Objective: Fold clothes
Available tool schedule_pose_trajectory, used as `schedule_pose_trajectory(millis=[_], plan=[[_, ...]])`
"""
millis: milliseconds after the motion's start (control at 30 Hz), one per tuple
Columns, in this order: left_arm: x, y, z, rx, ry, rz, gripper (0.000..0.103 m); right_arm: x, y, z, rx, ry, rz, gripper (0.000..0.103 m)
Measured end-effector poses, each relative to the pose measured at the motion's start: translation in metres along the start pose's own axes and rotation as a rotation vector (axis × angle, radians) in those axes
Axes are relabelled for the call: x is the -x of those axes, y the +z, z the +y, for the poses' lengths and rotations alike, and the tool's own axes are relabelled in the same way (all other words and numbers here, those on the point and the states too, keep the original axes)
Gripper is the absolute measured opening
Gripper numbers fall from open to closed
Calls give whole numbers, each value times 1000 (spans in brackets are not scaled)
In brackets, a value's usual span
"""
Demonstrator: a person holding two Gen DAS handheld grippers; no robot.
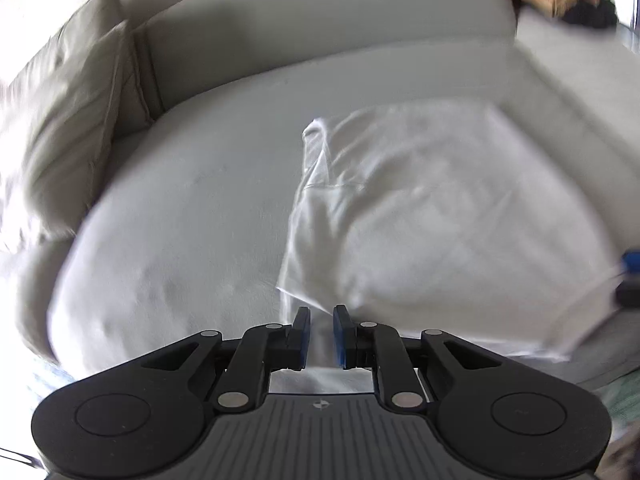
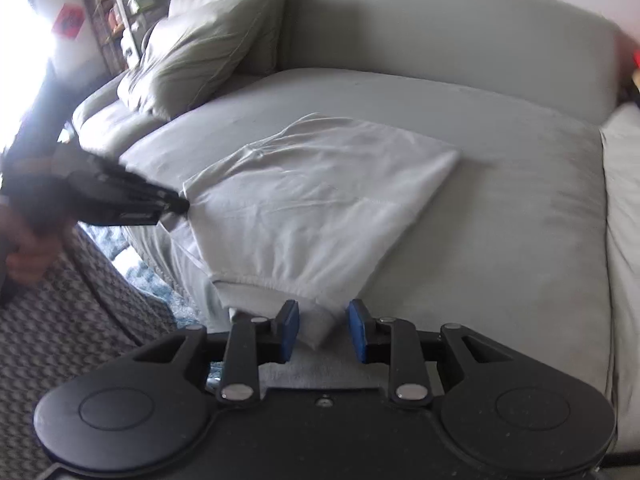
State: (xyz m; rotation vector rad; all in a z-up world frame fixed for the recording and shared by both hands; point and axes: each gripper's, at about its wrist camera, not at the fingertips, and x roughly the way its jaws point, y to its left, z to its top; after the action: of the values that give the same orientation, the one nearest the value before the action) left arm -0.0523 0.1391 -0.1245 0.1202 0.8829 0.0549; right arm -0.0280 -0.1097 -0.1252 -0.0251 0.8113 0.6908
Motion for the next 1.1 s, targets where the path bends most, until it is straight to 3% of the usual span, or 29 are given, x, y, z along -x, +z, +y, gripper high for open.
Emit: schedule_pose_trajectory(millis=[67,167,233,367,400,533,600,667,733,833,967,1100], plan=[[7,-1,-1,48,-62,-61,19,12,-1,-6,-33,25,-43,27],[10,1,-23,11,-89,-91,19,3,0,0,-19,30,-44,24],[1,6,-40,-46,-96,-67,19,-4,2,4,-6,32,-41,16],[-18,4,-77,-207,-44,15,18,-20,3,14,25,27,-17,14],[-16,3,-82,-244,-42,19,10,-25,2,15,34,16,11,15],[-4,-4,-74,-259,-124,39,9,-19,0,11,25,35,55,15],[-3,-1,-57,-190,-141,17,21,-11,-1,1,-23,68,48,16],[-8,7,-36,-93,-140,2,22,-5,-1,-16,-97,86,13,32],[-13,15,-16,3,-140,-13,23,-5,1,-35,-201,97,-19,39],[-21,27,15,147,-138,-35,39,-7,3,-64,-366,116,-54,52],[-32,43,55,340,-135,-65,45,-24,-3,-95,-591,155,-54,54],[-65,49,76,455,-192,59,46,-43,-10,-116,-767,215,-46,54]])
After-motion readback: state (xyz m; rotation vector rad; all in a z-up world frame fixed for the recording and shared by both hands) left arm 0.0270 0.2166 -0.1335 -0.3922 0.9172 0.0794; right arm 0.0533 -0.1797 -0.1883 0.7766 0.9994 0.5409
